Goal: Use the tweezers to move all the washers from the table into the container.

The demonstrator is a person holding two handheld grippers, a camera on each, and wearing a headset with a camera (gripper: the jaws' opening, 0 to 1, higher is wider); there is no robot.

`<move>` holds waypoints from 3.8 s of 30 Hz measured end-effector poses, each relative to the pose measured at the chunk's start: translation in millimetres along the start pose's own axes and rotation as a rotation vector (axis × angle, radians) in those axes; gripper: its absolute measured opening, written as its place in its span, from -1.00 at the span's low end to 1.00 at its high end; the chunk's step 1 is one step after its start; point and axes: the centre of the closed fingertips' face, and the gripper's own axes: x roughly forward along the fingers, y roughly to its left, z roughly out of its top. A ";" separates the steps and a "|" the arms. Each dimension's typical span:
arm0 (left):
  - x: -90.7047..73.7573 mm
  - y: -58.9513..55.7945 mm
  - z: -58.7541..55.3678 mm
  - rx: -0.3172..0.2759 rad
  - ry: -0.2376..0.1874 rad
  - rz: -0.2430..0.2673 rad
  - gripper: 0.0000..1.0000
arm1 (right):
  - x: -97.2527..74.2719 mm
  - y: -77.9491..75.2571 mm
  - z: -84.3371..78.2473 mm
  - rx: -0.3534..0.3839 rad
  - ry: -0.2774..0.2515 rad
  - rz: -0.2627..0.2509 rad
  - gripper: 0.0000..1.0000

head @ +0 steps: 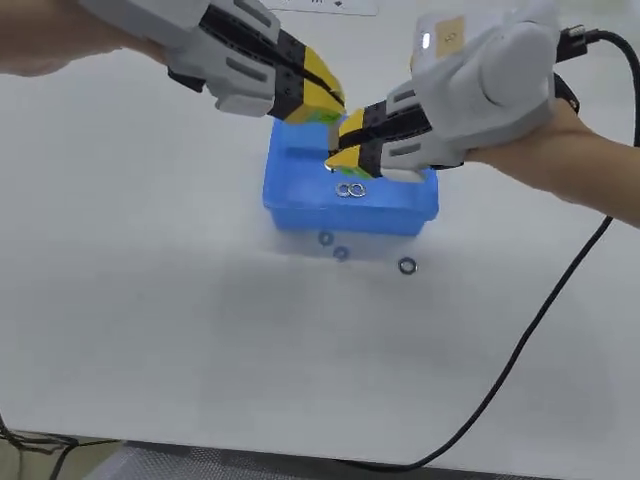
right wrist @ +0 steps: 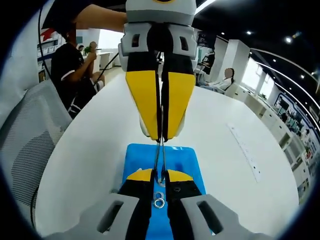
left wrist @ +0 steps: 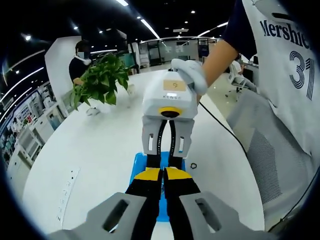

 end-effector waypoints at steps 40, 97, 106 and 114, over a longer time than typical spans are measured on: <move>3.9 1.1 -12.2 -0.063 0.005 0.003 -0.90 | 9.7 4.8 -7.5 -0.007 0.033 0.010 -0.74; -5.7 -98.5 16.1 -0.121 -0.046 -0.075 -0.90 | -23.0 108.2 11.3 0.090 -0.018 0.097 -0.77; 0.4 -100.1 11.4 -0.144 -0.050 -0.091 -0.90 | -19.9 110.1 3.9 0.116 -0.015 0.103 -0.77; 6.8 -94.1 4.5 -0.171 -0.062 -0.094 -0.90 | -17.8 107.7 -4.6 0.130 -0.005 0.100 -0.77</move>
